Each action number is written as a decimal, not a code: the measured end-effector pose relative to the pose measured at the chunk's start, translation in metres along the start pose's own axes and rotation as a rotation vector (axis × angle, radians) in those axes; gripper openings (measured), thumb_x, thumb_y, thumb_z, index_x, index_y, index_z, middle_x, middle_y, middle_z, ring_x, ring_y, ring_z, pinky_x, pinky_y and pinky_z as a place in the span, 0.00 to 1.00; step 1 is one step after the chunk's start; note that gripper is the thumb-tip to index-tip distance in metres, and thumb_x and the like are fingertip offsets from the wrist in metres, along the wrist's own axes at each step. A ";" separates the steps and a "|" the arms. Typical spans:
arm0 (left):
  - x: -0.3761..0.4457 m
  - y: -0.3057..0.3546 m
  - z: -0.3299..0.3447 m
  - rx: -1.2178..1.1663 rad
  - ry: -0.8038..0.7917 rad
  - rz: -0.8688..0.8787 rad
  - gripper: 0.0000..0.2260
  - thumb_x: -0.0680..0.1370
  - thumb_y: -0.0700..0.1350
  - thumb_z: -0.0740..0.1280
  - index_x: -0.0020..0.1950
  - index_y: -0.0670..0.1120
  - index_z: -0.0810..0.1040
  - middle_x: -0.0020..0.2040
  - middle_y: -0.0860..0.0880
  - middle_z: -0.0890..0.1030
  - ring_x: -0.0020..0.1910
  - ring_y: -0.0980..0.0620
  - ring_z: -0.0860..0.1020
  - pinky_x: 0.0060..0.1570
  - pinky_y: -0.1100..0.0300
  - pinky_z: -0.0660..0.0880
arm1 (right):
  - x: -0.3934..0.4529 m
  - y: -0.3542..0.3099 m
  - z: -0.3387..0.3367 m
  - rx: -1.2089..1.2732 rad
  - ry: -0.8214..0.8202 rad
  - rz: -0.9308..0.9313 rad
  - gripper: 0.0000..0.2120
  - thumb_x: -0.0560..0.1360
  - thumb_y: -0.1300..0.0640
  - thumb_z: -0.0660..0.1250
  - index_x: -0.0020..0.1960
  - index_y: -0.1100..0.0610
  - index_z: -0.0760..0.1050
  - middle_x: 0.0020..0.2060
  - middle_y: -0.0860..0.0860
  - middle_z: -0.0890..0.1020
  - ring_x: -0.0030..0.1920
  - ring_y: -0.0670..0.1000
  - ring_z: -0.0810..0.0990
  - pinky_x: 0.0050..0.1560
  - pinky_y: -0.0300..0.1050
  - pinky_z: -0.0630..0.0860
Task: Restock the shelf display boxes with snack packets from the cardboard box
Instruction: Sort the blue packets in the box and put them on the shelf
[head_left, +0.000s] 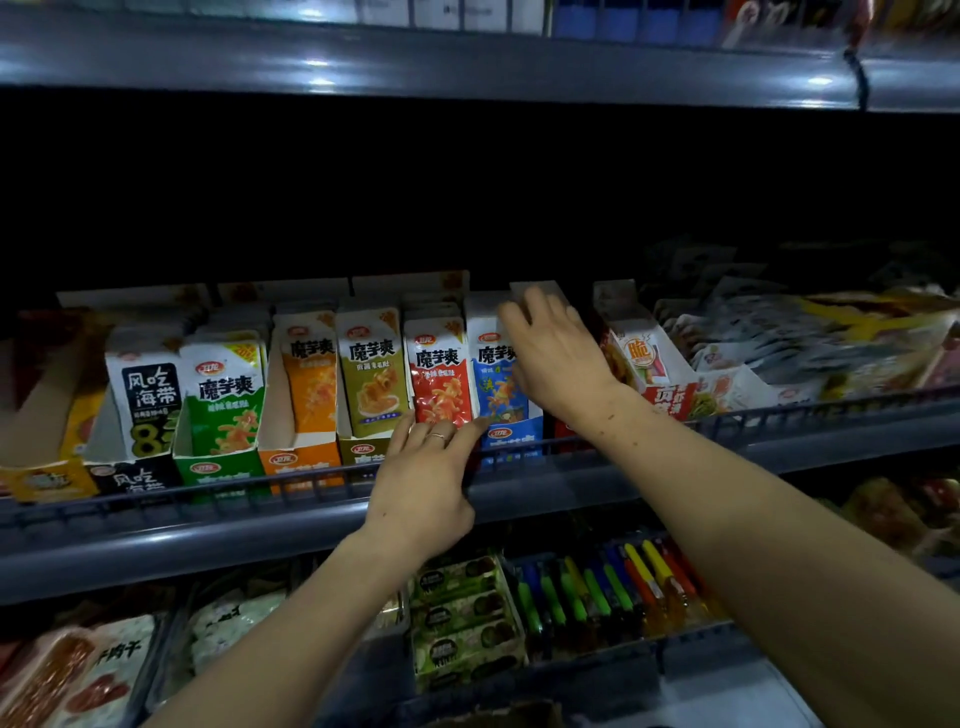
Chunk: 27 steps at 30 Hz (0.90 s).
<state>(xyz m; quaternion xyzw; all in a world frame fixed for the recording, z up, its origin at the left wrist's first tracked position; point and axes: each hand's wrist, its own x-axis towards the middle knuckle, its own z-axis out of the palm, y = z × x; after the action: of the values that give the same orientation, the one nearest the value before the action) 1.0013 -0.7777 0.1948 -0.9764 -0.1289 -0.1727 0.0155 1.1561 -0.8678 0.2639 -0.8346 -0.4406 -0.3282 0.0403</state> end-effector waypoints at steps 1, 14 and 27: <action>0.000 0.000 -0.001 0.005 -0.010 0.002 0.39 0.69 0.47 0.67 0.76 0.56 0.54 0.68 0.50 0.71 0.69 0.47 0.66 0.76 0.51 0.44 | -0.002 -0.001 -0.004 0.060 -0.017 0.013 0.33 0.66 0.64 0.74 0.68 0.59 0.66 0.61 0.59 0.71 0.59 0.59 0.73 0.58 0.51 0.72; -0.059 -0.009 -0.030 -0.431 0.205 -0.001 0.17 0.71 0.44 0.66 0.60 0.47 0.79 0.51 0.50 0.82 0.52 0.50 0.78 0.53 0.54 0.75 | -0.089 -0.042 -0.030 0.598 -0.351 -0.024 0.07 0.71 0.57 0.70 0.49 0.54 0.78 0.42 0.49 0.81 0.44 0.51 0.80 0.45 0.50 0.79; -0.234 -0.028 0.105 -0.593 -0.516 -0.402 0.09 0.74 0.42 0.70 0.43 0.57 0.80 0.38 0.61 0.79 0.38 0.68 0.76 0.39 0.74 0.72 | -0.295 -0.147 0.125 0.672 -1.120 0.167 0.06 0.73 0.56 0.70 0.50 0.54 0.77 0.47 0.52 0.81 0.47 0.52 0.80 0.50 0.49 0.79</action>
<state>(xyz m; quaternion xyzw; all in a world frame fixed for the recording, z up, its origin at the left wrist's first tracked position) 0.8169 -0.8008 0.0158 -0.9053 -0.2607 0.0478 -0.3321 0.9912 -0.9429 -0.0378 -0.8527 -0.4070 0.3154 0.0886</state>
